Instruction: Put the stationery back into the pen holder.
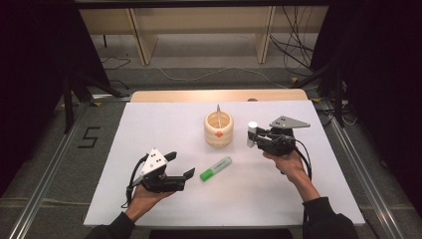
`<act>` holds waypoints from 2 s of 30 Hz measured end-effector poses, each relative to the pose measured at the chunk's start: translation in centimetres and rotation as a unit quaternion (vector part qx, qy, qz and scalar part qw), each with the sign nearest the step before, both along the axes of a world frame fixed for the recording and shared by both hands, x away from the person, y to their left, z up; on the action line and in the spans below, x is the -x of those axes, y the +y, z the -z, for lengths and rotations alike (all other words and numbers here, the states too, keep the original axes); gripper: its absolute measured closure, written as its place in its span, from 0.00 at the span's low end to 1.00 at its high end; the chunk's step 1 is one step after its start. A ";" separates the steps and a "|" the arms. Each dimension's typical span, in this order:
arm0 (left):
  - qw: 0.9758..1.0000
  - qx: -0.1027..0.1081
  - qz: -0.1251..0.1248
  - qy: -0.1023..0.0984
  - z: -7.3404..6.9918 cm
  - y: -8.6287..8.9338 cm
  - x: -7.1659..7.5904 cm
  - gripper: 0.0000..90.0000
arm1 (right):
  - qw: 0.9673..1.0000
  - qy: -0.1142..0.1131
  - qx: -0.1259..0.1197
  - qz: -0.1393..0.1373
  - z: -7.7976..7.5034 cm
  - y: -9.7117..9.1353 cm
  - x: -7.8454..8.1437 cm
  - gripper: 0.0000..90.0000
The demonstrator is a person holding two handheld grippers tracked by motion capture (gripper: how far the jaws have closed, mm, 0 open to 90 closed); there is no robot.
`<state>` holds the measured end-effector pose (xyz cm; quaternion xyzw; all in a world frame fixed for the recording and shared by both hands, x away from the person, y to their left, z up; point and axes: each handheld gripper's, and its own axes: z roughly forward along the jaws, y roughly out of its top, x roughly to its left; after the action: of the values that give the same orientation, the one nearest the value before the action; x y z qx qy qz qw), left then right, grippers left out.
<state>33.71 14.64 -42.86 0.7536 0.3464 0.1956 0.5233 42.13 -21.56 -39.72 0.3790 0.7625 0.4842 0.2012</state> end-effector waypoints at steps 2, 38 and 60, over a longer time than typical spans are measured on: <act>1.000 0.002 -0.001 -0.001 0.0 0.0 0.0 0.18 | 1.000 -0.002 0.000 -0.001 -0.2 0.2 -0.3 0.76; 1.000 0.009 -0.002 0.001 0.0 -0.1 -0.2 0.18 | 0.999 0.019 -0.043 0.007 -3.1 7.1 -7.1 0.76; 1.000 0.008 -0.001 0.001 0.0 0.0 -0.2 0.18 | 0.998 0.055 -0.024 0.015 -1.3 9.8 -8.8 0.76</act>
<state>33.91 14.61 -42.89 0.7490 0.3494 0.1929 0.5290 50.94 -11.72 -38.38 0.4212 0.7551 0.4775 0.1565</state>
